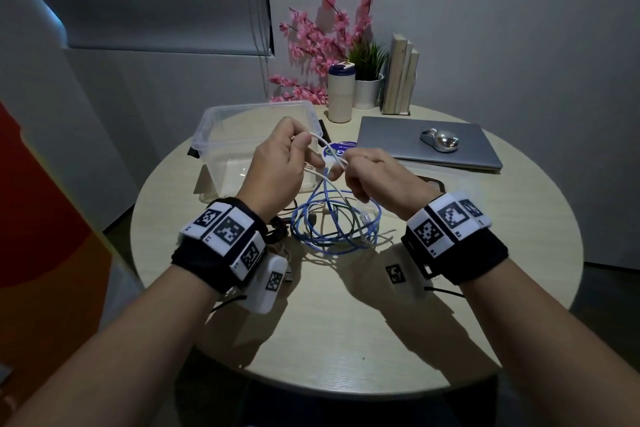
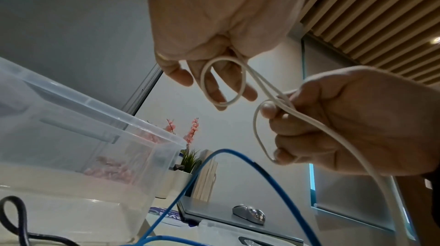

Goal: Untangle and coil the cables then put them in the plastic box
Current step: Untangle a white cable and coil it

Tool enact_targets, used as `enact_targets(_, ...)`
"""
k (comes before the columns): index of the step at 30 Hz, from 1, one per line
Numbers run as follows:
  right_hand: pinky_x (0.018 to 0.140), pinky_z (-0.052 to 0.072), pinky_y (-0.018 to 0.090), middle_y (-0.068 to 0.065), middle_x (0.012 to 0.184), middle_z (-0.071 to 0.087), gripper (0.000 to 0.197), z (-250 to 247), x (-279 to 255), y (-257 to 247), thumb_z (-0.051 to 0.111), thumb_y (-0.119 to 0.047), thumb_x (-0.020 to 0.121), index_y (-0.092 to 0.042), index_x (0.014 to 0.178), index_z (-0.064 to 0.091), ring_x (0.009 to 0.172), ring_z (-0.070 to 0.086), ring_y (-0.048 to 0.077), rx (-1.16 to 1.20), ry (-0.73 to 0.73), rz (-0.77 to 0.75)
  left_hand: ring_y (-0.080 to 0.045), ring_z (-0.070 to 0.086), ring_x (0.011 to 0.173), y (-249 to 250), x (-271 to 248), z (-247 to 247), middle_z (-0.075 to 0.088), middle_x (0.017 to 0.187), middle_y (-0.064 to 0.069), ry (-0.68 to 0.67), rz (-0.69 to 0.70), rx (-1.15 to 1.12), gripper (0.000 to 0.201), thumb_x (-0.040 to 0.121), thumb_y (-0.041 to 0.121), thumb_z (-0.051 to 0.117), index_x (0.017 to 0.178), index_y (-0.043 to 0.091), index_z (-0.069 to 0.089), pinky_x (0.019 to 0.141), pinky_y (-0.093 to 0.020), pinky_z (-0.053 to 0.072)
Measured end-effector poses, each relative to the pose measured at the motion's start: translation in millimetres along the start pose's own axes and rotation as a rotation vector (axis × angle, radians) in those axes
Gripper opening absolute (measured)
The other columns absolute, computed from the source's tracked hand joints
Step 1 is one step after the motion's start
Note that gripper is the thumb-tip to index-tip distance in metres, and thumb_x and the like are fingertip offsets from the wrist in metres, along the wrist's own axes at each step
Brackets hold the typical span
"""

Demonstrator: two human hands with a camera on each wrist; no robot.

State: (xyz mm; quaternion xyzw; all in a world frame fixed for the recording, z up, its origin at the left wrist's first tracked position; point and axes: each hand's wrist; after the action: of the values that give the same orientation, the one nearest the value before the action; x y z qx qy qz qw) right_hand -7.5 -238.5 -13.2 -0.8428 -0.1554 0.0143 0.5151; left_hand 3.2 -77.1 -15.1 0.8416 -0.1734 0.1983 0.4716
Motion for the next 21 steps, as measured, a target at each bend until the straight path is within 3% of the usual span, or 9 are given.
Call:
enact_targets(3,0.057,0.03,0.031,0.004,0.057,0.042,0.044,-0.3,0.3,1.4,0.041,-0.037,0.1,-0.018,0.064,0.059,0.052,0.036,0.016,-0.03,-0.012,-0.057,0.001,0.051,0.056,-6.6,1.9,3.4,0.069,0.072,0.009,-0.009,0.003,0.064,0.02,0.101,0.026,0.04,0.082,0.028,0.046,0.066,-0.027,0.038)
enact_targets(6,0.051,0.024,0.028,-0.006,0.046,0.037,0.046,-3.9,-0.9,-6.0,0.036,-0.028,0.102,-0.013,0.061,0.047,0.045,0.028,0.013,0.303,0.048,-0.052,0.01,0.051,0.056,-15.6,-0.1,7.7,0.07,0.073,0.012,-0.109,-0.044,0.087,0.025,0.1,0.03,0.039,0.076,0.031,0.046,0.083,-0.039,0.041)
enact_targets(8,0.049,0.024,0.025,-0.007,0.043,0.034,0.044,-7.4,0.3,-10.9,0.032,-0.024,0.103,-0.011,0.062,0.044,0.042,0.026,0.009,0.49,0.112,-0.048,0.004,0.058,0.072,-16.5,-3.8,12.1,0.071,0.077,0.012,-0.203,-0.073,0.131,0.023,0.1,0.03,0.039,0.079,0.03,0.048,0.096,-0.047,0.04)
enact_targets(10,0.046,0.027,0.023,-0.002,0.045,0.042,0.042,-9.9,1.4,-13.6,0.031,-0.024,0.104,-0.01,0.067,0.045,0.04,0.033,0.01,0.613,0.16,-0.046,-0.01,0.062,0.086,-12.3,-9.1,16.8,0.07,0.082,0.009,-0.295,-0.103,0.19,0.019,0.098,0.029,0.041,0.084,0.024,0.054,0.1,-0.048,0.038)
enact_targets(13,0.048,0.044,0.023,0.011,0.068,0.066,0.037,-10.7,0.4,-18.8,0.028,-0.021,0.104,-0.007,0.076,0.048,0.054,0.061,0.018,0.802,0.155,-0.073,-0.018,0.059,0.091,-10.1,-15.8,24.0,0.067,0.087,0.007,-0.4,-0.129,0.23,0.014,0.091,0.029,0.049,0.081,0.026,0.058,0.098,-0.044,0.04)
enact_targets(15,0.066,0.058,0.03,0.017,0.087,0.069,0.036,-11.8,0.4,-20.5,0.028,-0.016,0.104,-0.002,0.081,0.052,0.078,0.069,0.024,0.932,0.164,-0.123,-0.016,0.059,0.086,-10.7,-19.5,27.1,0.064,0.082,0.009,-0.489,-0.129,0.234,0.011,0.089,0.031,0.055,0.079,0.029,0.059,0.088,-0.033,0.046)
enact_targets(17,0.084,0.054,0.034,0.017,0.095,0.067,0.034,-15.1,2.6,-18.8,0.031,-0.011,0.102,0.001,0.088,0.058,0.093,0.065,0.027,0.946,0.214,-0.178,-0.01,0.057,0.075,-12.5,-23.1,29.3,0.063,0.077,0.009,-0.577,-0.116,0.203,0.009,0.091,0.026,0.059,0.085,0.022,0.065,0.07,-0.021,0.045)
enact_targets(18,0.087,0.052,0.031,0.013,0.095,0.067,0.031,-17.1,4.3,-16.5,0.033,-0.009,0.102,0.001,0.091,0.061,0.097,0.062,0.027,0.902,0.241,-0.204,-0.006,0.057,0.072,-13.2,-24.0,29.9,0.066,0.08,0.008,-0.618,-0.1,0.184,0.01,0.092,0.022,0.059,0.089,0.019,0.067,0.066,-0.017,0.043)
enact_targets(21,0.088,0.043,0.023,0.0,0.105,0.069,0.024,-23.0,8.2,-7.8,0.043,-0.007,0.098,-0.008,0.092,0.066,0.11,0.059,0.028,0.585,0.306,-0.252,-0.003,0.062,0.08,-17.0,-25.3,27.9,0.071,0.091,0.005,-0.673,-0.062,0.108,0.015,0.093,0.016,0.057,0.095,0.017,0.071,0.077,-0.018,0.047)
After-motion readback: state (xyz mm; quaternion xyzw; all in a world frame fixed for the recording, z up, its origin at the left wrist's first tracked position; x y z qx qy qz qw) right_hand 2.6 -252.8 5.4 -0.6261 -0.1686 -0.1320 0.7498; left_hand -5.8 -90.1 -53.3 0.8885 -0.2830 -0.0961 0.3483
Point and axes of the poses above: each hand's wrist, its own x-axis towards the middle knuckle, its own z-axis out of the palm, y = z × x
